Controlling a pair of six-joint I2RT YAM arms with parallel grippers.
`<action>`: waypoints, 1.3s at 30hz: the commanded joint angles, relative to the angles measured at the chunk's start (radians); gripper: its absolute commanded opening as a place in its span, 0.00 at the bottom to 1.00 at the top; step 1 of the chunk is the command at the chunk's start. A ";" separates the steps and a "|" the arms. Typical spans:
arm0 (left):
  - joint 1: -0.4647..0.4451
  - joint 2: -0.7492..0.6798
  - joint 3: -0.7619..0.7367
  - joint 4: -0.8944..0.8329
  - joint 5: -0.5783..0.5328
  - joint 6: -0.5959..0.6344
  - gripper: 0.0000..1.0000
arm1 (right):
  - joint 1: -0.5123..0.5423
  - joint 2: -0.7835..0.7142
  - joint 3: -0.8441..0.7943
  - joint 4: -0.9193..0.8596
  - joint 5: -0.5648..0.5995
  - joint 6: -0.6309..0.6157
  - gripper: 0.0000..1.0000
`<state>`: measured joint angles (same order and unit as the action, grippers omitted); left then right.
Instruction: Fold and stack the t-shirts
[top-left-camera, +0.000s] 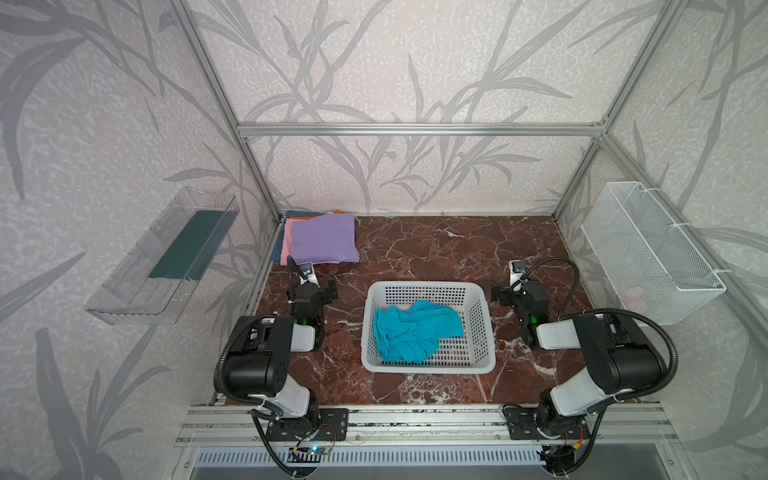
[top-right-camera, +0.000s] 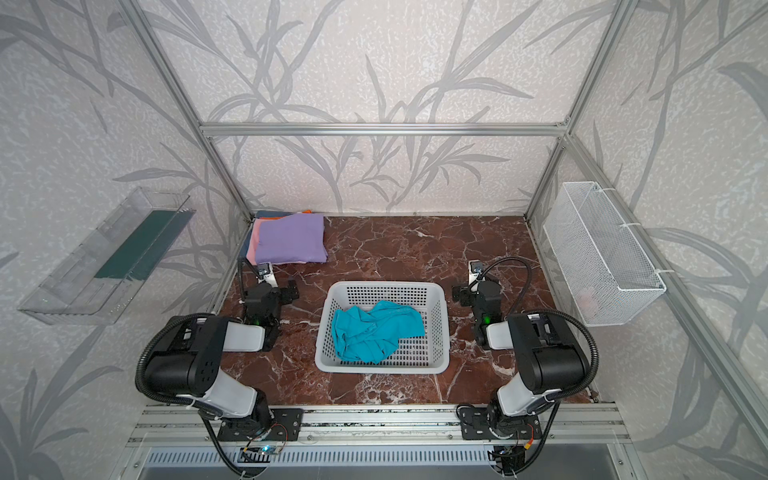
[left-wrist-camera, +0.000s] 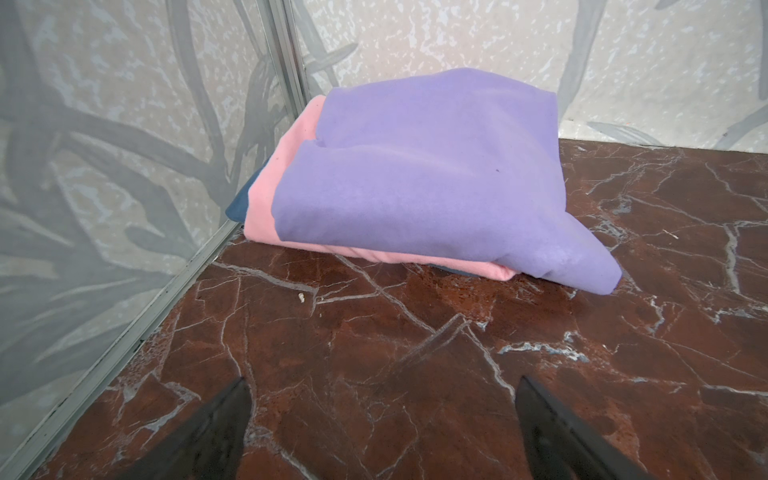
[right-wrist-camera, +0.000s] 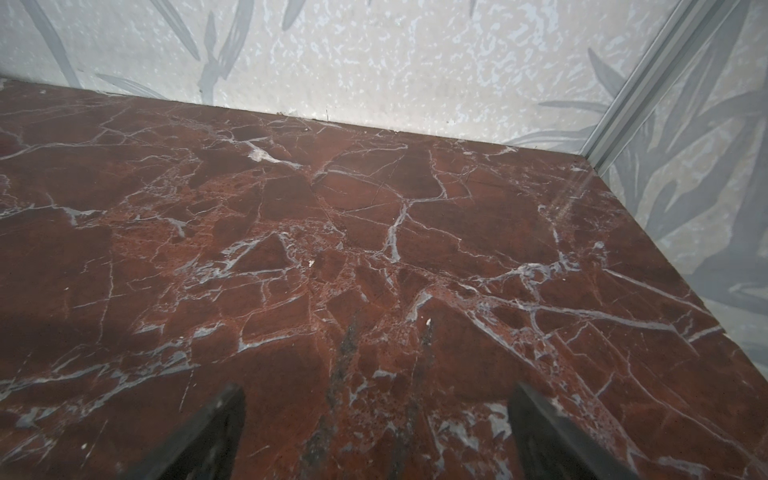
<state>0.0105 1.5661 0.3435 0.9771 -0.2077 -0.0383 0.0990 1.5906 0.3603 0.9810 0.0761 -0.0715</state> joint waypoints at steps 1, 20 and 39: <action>0.003 0.002 0.019 0.002 0.008 0.003 0.99 | 0.001 -0.005 0.009 0.008 -0.006 0.010 0.99; -0.047 -0.402 0.335 -0.957 -0.521 -0.432 0.99 | 0.121 -0.327 0.256 -0.658 0.320 0.055 0.99; -0.033 -0.639 0.415 -1.405 -0.159 -0.723 0.89 | 0.557 -0.149 0.666 -1.413 0.007 -0.108 0.90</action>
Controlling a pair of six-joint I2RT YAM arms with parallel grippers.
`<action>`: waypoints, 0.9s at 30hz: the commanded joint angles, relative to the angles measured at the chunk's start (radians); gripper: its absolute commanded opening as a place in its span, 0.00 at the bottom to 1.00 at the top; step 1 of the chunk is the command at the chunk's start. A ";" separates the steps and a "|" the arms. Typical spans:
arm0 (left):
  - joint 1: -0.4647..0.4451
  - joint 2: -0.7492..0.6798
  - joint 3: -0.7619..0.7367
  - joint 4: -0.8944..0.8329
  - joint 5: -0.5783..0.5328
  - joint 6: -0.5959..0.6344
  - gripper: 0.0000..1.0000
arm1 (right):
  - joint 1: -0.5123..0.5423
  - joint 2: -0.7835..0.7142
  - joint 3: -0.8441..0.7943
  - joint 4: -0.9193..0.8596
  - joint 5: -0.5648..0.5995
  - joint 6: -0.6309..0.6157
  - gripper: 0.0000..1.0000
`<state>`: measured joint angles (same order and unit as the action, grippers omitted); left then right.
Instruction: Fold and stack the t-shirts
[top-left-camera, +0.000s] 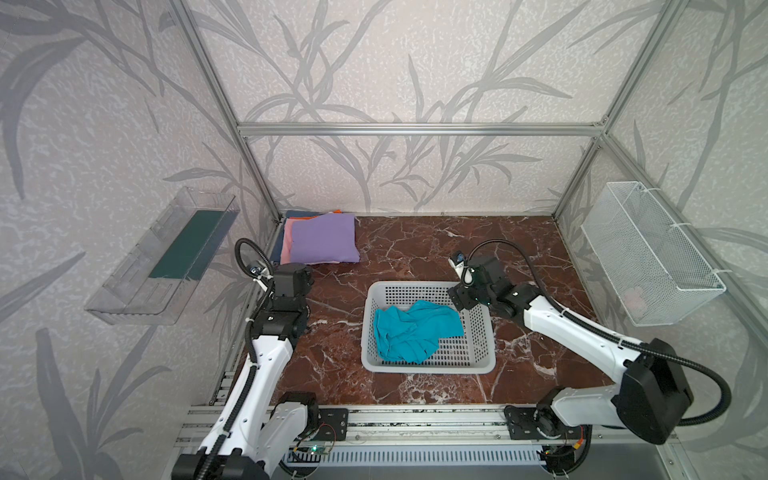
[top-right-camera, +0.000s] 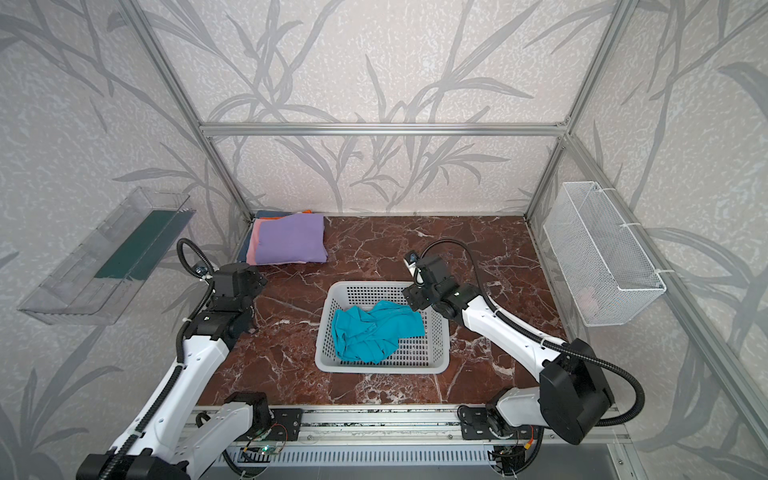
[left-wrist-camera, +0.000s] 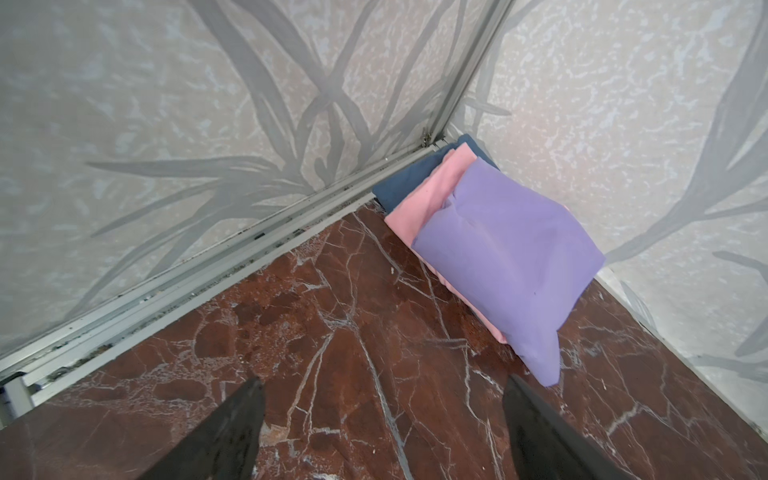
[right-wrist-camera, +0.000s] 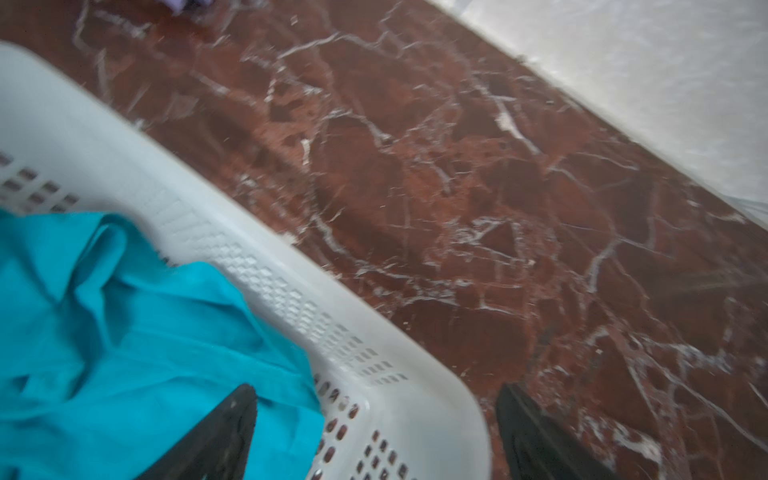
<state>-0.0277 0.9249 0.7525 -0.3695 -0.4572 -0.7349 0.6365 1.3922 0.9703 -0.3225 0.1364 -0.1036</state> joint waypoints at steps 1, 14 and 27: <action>0.005 0.008 0.006 -0.061 0.115 -0.026 0.89 | 0.021 0.083 0.080 -0.122 -0.056 -0.087 0.88; 0.005 0.040 -0.040 -0.082 0.276 -0.057 0.83 | -0.099 0.529 0.444 -0.333 0.110 0.063 0.72; 0.005 0.015 -0.096 -0.052 0.307 -0.068 0.81 | -0.363 0.433 0.398 -0.395 0.189 0.285 0.69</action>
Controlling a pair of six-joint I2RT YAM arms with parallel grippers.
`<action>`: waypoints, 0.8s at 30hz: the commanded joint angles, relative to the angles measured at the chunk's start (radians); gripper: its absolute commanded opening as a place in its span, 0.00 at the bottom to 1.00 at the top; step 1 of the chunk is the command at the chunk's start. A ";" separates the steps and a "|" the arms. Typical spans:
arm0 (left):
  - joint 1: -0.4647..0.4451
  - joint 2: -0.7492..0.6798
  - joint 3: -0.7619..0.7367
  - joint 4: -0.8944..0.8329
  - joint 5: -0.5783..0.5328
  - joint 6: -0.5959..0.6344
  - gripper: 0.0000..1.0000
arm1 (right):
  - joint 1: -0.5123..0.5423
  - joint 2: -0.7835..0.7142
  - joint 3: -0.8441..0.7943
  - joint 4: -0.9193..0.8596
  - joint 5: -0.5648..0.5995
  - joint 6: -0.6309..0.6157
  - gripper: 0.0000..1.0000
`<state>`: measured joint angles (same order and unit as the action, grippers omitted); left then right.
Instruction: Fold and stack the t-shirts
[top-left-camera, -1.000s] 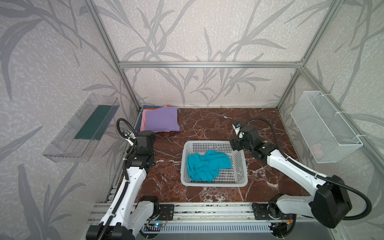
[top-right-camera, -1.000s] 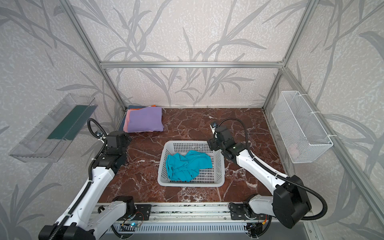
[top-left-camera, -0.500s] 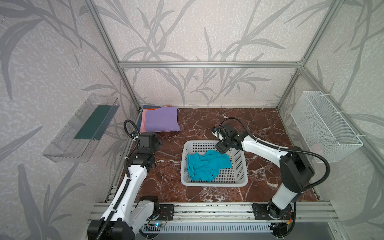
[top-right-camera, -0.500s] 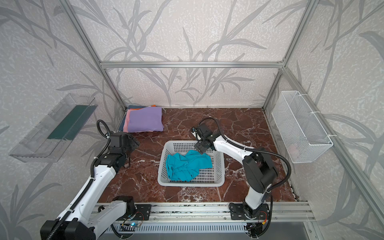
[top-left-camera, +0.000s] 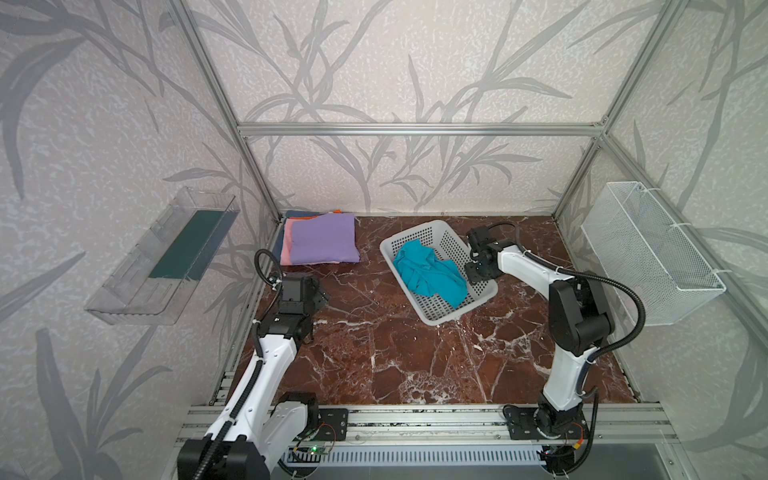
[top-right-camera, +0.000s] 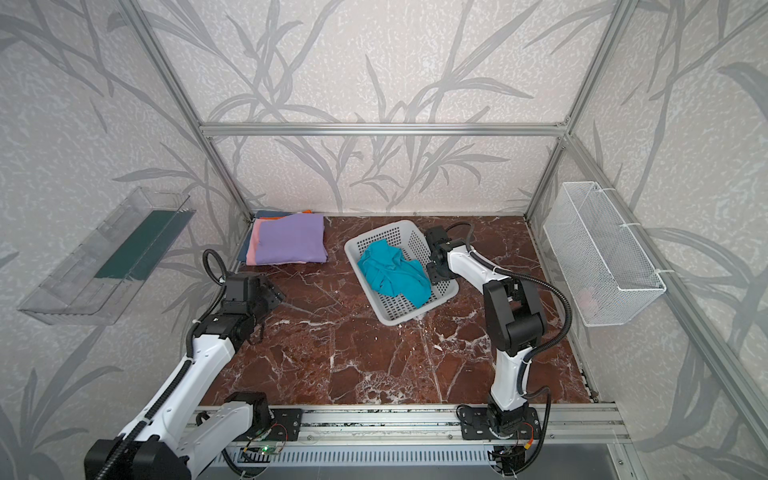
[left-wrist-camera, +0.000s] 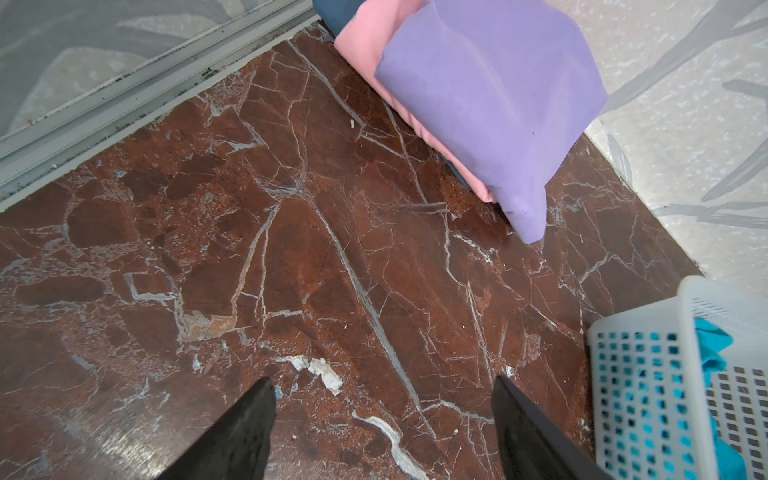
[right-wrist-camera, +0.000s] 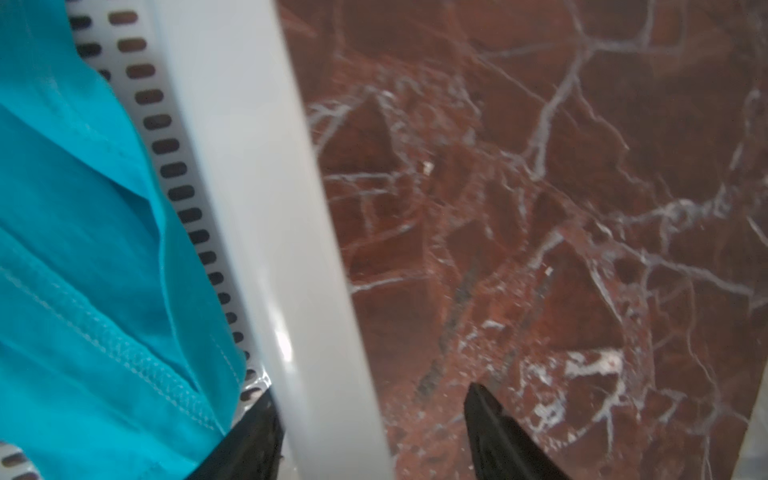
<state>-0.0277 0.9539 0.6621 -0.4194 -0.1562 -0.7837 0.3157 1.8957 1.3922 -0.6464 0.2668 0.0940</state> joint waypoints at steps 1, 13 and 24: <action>0.005 -0.012 -0.004 -0.001 0.013 -0.020 0.81 | -0.064 -0.096 -0.043 -0.064 0.066 0.107 0.71; -0.073 0.119 0.046 0.096 0.150 -0.011 0.76 | 0.029 -0.420 -0.133 0.156 0.157 0.066 0.84; -0.251 0.327 0.160 0.095 0.193 0.025 0.67 | 0.086 -0.009 0.076 0.085 -0.223 0.123 0.77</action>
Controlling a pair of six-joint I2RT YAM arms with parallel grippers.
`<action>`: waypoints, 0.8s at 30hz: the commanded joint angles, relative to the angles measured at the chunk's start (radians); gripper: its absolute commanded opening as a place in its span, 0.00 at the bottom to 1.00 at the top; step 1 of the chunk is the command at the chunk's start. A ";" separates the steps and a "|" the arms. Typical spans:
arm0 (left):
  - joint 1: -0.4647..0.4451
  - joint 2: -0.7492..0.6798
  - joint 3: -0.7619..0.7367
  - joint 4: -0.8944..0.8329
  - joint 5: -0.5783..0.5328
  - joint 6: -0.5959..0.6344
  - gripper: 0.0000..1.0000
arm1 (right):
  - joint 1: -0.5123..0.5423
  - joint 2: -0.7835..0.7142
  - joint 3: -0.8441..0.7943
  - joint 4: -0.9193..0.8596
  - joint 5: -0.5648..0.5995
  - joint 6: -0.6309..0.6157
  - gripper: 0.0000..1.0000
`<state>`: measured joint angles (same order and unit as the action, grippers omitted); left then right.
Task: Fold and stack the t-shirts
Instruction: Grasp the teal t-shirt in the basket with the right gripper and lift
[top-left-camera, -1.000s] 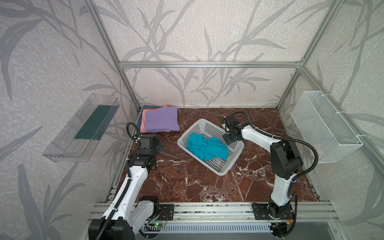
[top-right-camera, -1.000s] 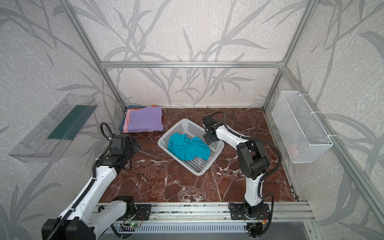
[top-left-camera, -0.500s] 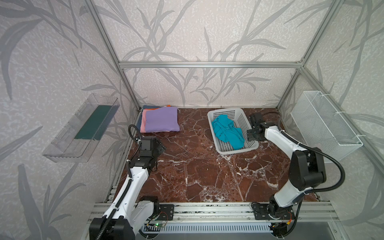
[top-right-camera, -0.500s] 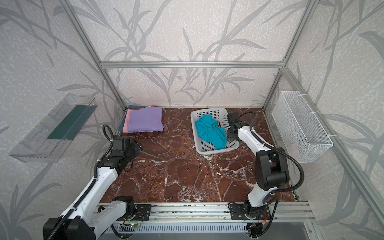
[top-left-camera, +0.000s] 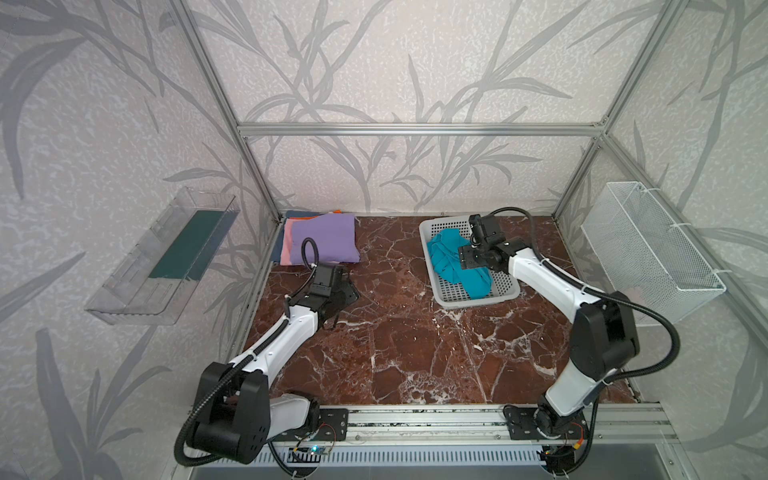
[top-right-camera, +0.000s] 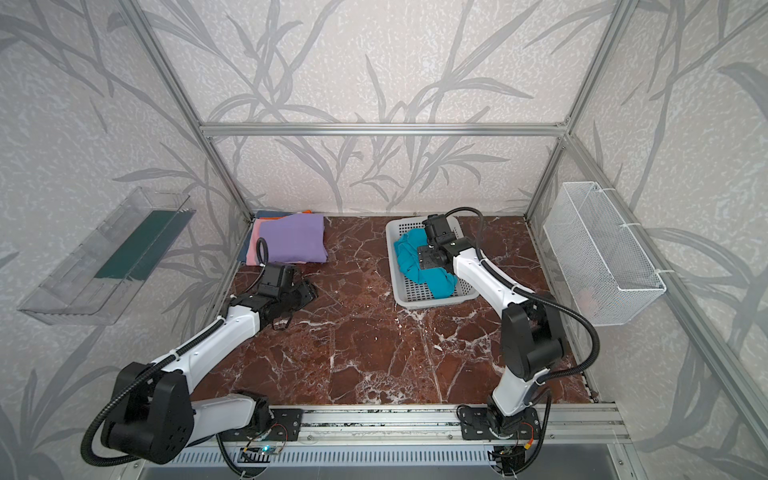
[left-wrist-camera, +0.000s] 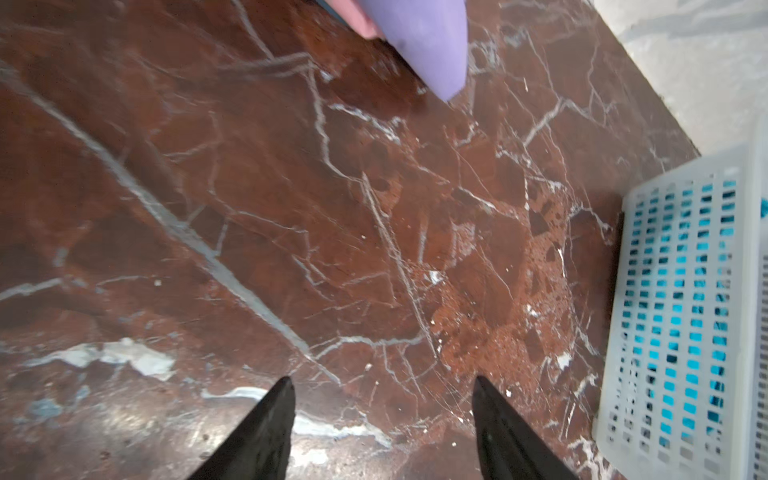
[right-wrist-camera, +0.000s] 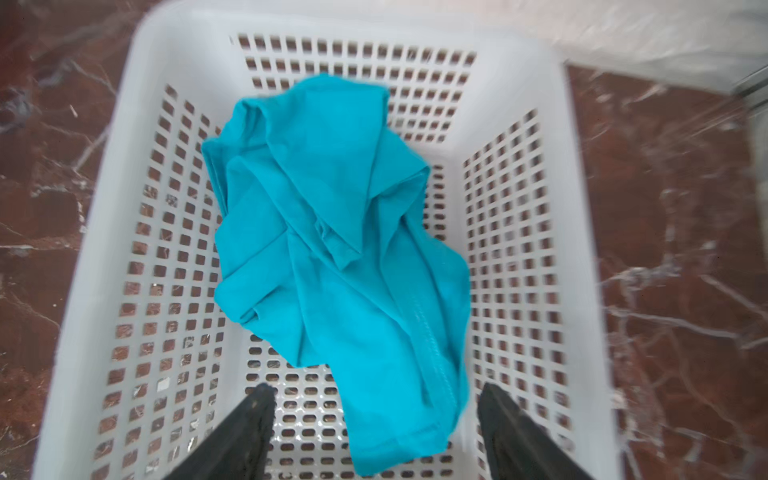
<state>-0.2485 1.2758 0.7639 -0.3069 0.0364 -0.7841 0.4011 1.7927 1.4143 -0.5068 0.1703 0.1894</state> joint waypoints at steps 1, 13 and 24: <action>-0.043 0.010 0.068 -0.023 -0.002 0.031 0.66 | 0.001 0.131 0.082 -0.077 -0.143 0.032 0.76; -0.086 0.044 0.122 -0.077 -0.019 0.051 0.65 | -0.013 0.271 0.256 -0.086 -0.165 0.027 0.00; -0.070 -0.058 0.329 -0.212 -0.235 0.172 0.67 | 0.151 -0.135 0.402 -0.003 -0.117 -0.090 0.00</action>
<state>-0.3256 1.2545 1.0447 -0.4648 -0.1150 -0.6540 0.4652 1.7729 1.7493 -0.5686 0.0490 0.1562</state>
